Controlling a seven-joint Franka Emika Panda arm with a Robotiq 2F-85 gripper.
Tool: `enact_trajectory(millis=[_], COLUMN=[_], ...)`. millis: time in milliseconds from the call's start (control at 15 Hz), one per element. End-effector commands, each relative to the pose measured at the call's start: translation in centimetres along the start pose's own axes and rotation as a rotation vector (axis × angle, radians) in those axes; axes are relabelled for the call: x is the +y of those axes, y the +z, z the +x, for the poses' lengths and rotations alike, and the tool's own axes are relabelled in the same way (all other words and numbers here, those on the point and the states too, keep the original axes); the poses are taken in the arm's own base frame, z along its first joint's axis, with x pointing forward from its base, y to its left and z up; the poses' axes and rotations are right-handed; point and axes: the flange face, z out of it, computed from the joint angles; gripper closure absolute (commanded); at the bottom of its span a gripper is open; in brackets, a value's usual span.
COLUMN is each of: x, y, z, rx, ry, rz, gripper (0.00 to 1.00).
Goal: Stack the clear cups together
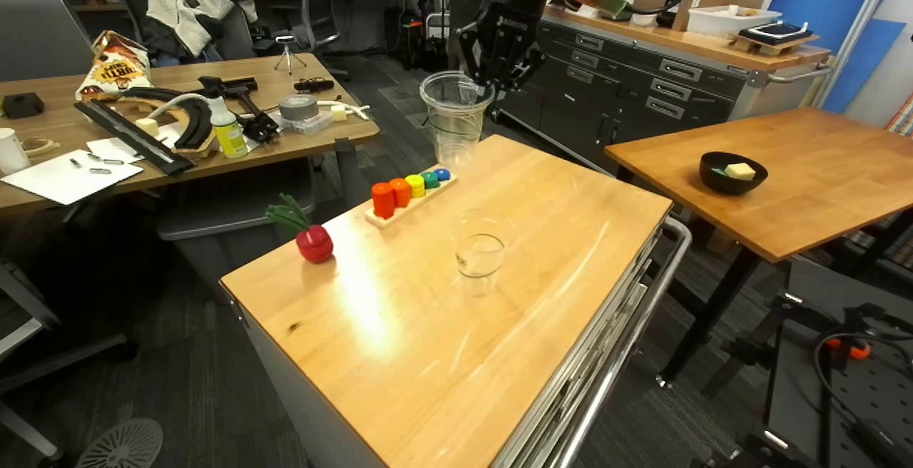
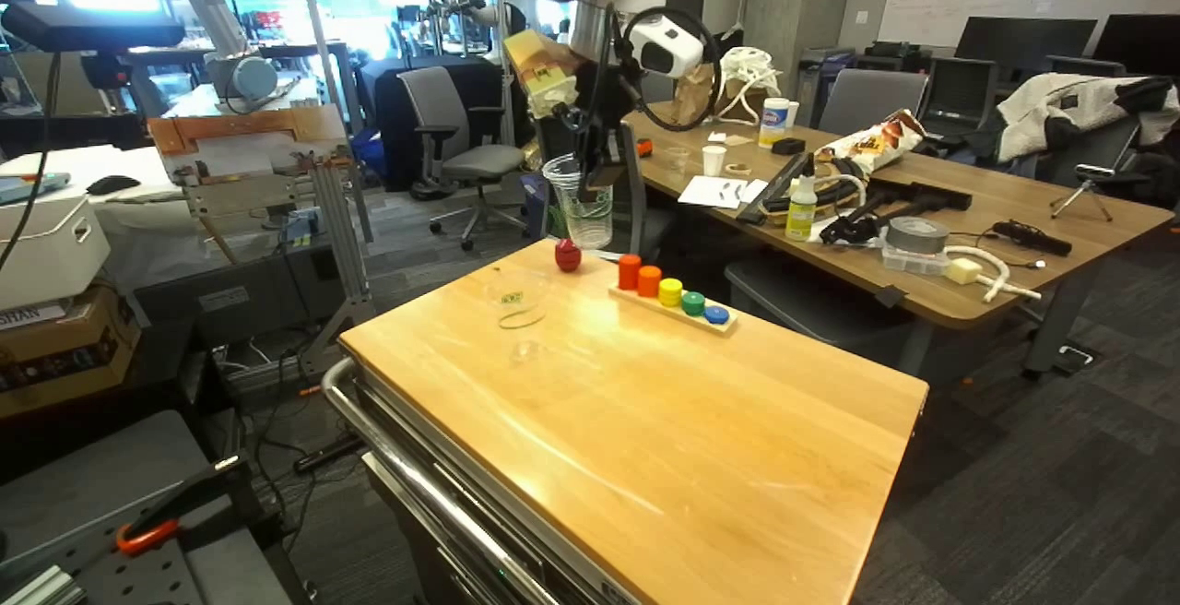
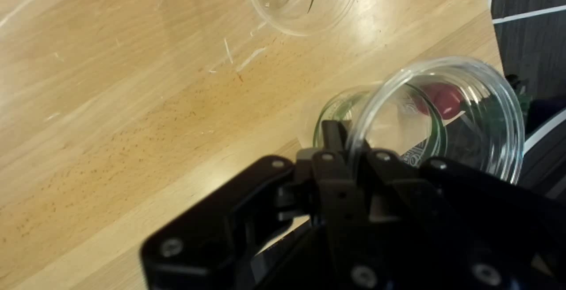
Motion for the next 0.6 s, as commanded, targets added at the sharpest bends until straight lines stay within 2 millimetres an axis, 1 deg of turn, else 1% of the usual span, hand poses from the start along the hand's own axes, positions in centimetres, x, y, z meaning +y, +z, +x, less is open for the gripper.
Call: enact_trajectory(millis=[0, 267, 533], x=[0.0, 1.0, 1.8], y=[-1.6, -0.7, 1.3], z=[-3.6, -6.4, -7.9], rx=[-0.018, -0.068, -0.104], ry=[-0.012, -0.028, -0.070], rz=[-0.001, -0.016, -0.015], gripper=[0.99, 0.99, 0.99])
